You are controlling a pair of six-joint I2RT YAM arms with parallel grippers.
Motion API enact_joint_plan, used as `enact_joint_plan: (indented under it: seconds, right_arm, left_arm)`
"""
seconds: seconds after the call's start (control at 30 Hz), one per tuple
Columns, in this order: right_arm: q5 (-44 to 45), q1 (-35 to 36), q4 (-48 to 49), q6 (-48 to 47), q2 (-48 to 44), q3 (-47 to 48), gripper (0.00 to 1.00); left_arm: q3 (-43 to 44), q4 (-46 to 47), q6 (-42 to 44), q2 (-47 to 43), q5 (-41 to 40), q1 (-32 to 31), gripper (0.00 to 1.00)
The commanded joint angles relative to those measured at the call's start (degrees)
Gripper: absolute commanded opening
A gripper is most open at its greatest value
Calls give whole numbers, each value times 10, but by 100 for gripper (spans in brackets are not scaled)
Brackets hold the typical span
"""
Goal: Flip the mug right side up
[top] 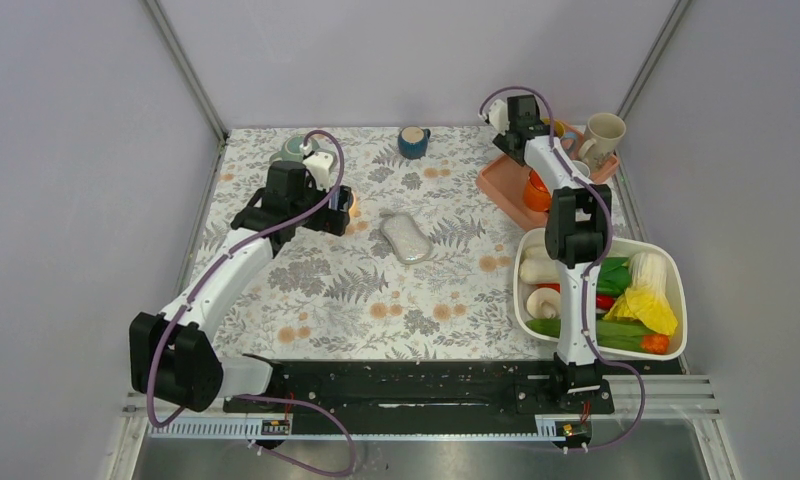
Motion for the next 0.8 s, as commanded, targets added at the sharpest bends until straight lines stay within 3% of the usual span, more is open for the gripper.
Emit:
enact_joint_plan:
  seconds: [0.0,0.2,0.47,0.77]
  right_arm:
    - [49,3,86,-76,-32,-53,70]
    - [44,-3,119,-97,-13,-38,64]
    - [2,-31,129,-139,20,6,65]
    - [-25,-54,167,-216,28,-9,65]
  left_arm:
    - [23,21,6,7,5,3,97]
    - [31,16,13,12,1,2,97]
    - [39,8,16,20,-2,2,97]
    - [50,5,22,33,-6,2,97]
